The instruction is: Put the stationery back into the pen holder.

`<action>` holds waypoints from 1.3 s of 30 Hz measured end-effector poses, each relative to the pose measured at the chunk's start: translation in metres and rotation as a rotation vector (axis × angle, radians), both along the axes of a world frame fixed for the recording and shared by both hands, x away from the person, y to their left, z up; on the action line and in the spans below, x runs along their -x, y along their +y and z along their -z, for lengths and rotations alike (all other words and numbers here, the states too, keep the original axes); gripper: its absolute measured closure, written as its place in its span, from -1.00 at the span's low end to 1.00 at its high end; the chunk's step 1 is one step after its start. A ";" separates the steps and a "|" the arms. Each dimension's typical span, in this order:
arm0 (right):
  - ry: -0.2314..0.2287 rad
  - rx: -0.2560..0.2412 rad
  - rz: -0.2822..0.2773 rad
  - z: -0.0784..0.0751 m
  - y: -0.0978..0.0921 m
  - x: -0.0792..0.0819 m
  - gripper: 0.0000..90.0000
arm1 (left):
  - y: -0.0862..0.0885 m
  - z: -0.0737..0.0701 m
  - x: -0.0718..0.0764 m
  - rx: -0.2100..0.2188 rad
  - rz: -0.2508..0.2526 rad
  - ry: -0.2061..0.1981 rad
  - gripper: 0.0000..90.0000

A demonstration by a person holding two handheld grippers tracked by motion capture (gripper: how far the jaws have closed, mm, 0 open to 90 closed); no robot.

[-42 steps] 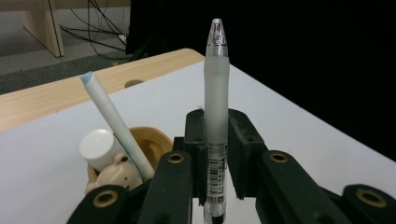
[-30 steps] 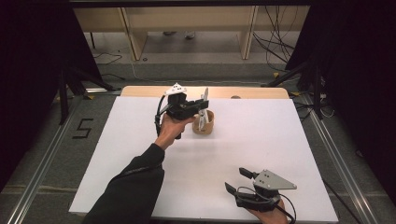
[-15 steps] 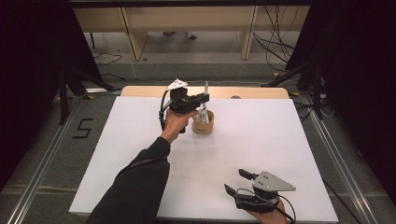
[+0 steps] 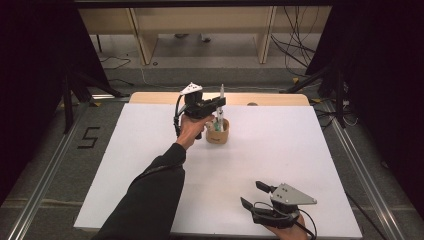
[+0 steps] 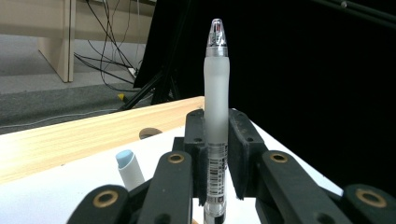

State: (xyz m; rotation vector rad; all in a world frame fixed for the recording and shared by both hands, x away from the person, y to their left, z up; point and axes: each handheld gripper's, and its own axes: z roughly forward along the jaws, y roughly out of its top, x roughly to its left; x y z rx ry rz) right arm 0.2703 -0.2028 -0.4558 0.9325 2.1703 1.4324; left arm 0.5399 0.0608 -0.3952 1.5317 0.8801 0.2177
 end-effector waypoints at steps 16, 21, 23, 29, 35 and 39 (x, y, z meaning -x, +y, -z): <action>0.013 -0.029 -0.005 0.000 -0.001 0.000 -0.38 | -0.004 0.012 -0.005 -0.013 -0.021 -0.024 0.75; 0.008 -0.025 -0.005 0.000 -0.001 0.000 -0.38 | -0.006 0.016 -0.004 -0.023 -0.026 -0.029 0.75; 0.008 -0.025 -0.005 0.000 -0.001 0.000 -0.38 | -0.006 0.018 -0.004 -0.014 -0.028 -0.029 0.75; 0.008 -0.021 -0.008 0.000 -0.001 0.000 -0.38 | -0.008 0.022 -0.003 -0.046 -0.024 -0.046 0.75; 0.012 -0.016 -0.012 0.001 0.000 0.000 -0.38 | -0.008 0.025 -0.001 -0.046 -0.019 -0.046 0.75; 0.007 -0.011 -0.019 0.001 0.001 0.000 -0.38 | -0.009 0.029 0.000 -0.049 -0.016 -0.046 0.74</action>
